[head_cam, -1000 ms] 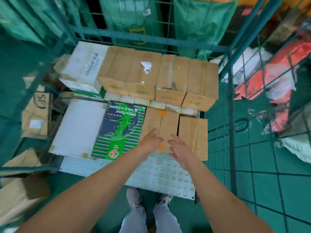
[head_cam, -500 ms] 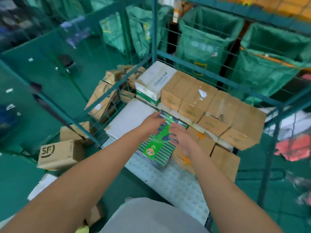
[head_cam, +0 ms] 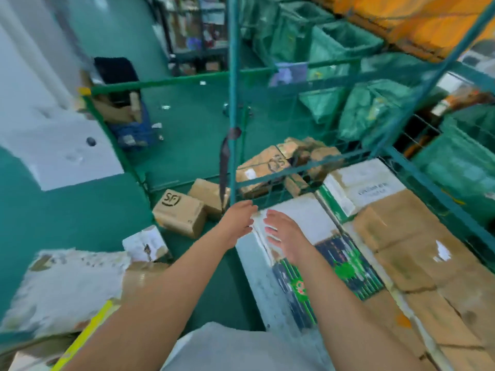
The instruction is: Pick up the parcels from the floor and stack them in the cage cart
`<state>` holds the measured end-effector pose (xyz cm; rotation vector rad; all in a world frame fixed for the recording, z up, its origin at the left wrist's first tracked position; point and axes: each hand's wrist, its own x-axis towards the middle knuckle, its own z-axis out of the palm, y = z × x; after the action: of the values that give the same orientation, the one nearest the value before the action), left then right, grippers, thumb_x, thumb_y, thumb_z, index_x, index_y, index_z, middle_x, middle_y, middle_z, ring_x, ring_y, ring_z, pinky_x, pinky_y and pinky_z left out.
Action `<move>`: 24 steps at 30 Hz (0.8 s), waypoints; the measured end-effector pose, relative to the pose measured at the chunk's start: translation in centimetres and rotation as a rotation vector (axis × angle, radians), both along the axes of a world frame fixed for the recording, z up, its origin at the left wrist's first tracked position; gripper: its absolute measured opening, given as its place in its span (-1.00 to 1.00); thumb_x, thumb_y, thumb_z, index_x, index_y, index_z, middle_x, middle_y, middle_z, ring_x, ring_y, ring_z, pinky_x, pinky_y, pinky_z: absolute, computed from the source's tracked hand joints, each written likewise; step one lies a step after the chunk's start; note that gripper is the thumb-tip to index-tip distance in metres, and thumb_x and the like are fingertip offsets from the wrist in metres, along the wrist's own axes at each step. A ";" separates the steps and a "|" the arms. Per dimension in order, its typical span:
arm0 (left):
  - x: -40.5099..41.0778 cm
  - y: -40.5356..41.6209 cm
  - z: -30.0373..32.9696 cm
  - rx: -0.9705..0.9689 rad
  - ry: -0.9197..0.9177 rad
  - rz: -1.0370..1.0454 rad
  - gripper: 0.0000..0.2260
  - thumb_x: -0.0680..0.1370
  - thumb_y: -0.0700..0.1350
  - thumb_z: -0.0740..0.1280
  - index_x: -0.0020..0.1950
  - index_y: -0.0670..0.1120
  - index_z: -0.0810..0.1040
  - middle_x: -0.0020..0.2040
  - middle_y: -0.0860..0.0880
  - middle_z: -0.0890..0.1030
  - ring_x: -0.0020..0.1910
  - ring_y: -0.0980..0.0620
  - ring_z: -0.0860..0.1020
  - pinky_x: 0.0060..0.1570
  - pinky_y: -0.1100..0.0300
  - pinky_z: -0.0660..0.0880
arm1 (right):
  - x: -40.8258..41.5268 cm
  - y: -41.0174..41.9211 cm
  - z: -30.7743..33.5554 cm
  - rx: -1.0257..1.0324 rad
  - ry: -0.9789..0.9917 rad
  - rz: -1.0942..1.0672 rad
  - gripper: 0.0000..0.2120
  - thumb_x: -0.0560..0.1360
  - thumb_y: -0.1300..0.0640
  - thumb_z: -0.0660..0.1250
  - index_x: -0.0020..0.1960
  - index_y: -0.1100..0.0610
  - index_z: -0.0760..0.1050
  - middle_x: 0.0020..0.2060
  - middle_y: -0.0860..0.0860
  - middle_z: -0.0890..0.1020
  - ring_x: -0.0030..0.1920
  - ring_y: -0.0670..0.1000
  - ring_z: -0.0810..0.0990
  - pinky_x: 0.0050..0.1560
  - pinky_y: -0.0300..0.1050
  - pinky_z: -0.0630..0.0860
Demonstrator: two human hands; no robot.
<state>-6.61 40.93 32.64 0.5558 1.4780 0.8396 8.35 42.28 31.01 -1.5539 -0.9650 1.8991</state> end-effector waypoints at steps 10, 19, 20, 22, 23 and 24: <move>-14.9 -3.2 -1.3 -0.041 -0.004 0.419 -0.79 0.68 -0.08 0.28 0.30 0.02 0.53 0.13 -0.02 0.58 0.06 -0.01 0.54 0.14 0.11 0.53 | -15.7 1.5 -0.3 -0.014 -0.041 0.350 -0.93 0.66 0.02 0.33 0.14 -0.04 0.53 0.26 0.03 0.61 0.28 0.07 0.56 0.25 -0.03 0.50; -22.2 -3.5 -2.7 -0.125 -0.047 0.720 -0.74 0.66 -0.11 0.32 0.35 0.03 0.56 0.09 0.00 0.61 0.20 -0.05 0.60 0.05 0.14 0.58 | -23.8 4.8 -1.6 -0.027 -0.102 0.585 -0.78 0.68 0.08 0.28 0.31 0.04 0.51 0.26 0.04 0.60 0.25 0.01 0.58 0.30 -0.02 0.54; -22.7 -3.1 -3.0 -0.132 -0.046 0.736 -0.74 0.66 -0.10 0.32 0.35 0.02 0.56 0.08 0.01 0.61 0.21 -0.06 0.60 0.09 0.12 0.57 | -24.5 5.4 -1.8 -0.029 -0.108 0.602 -0.84 0.68 0.09 0.27 0.24 0.02 0.52 0.25 0.05 0.61 0.24 0.02 0.58 0.30 -0.02 0.54; -24.0 -2.0 -3.3 -0.138 -0.038 0.782 -0.72 0.67 -0.11 0.30 0.38 -0.01 0.55 0.15 -0.02 0.61 0.24 -0.07 0.59 0.09 0.12 0.55 | -26.5 7.0 -2.4 -0.027 -0.114 0.644 -0.89 0.68 0.07 0.27 0.17 0.00 0.54 0.24 0.07 0.62 0.23 0.03 0.59 0.27 -0.02 0.56; -24.7 -1.4 -3.4 -0.143 -0.039 0.810 -0.71 0.67 -0.12 0.29 0.40 -0.01 0.54 0.21 -0.05 0.60 0.25 -0.08 0.59 0.10 0.11 0.55 | -27.5 7.8 -2.7 -0.032 -0.119 0.659 -0.90 0.68 0.06 0.28 0.16 -0.02 0.55 0.23 0.07 0.62 0.23 0.03 0.60 0.23 -0.04 0.57; -25.3 -0.8 -3.5 -0.151 -0.040 0.832 -0.71 0.68 -0.12 0.29 0.40 -0.02 0.53 0.24 -0.08 0.59 0.24 -0.08 0.58 0.12 0.11 0.55 | -28.4 8.7 -3.0 -0.036 -0.119 0.678 -0.90 0.69 0.05 0.28 0.15 -0.03 0.55 0.23 0.06 0.62 0.22 0.02 0.60 0.19 -0.06 0.58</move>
<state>-31.93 40.11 29.11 -0.2277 1.7281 1.3436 -20.07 51.02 28.00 -1.4852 -1.6811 2.2774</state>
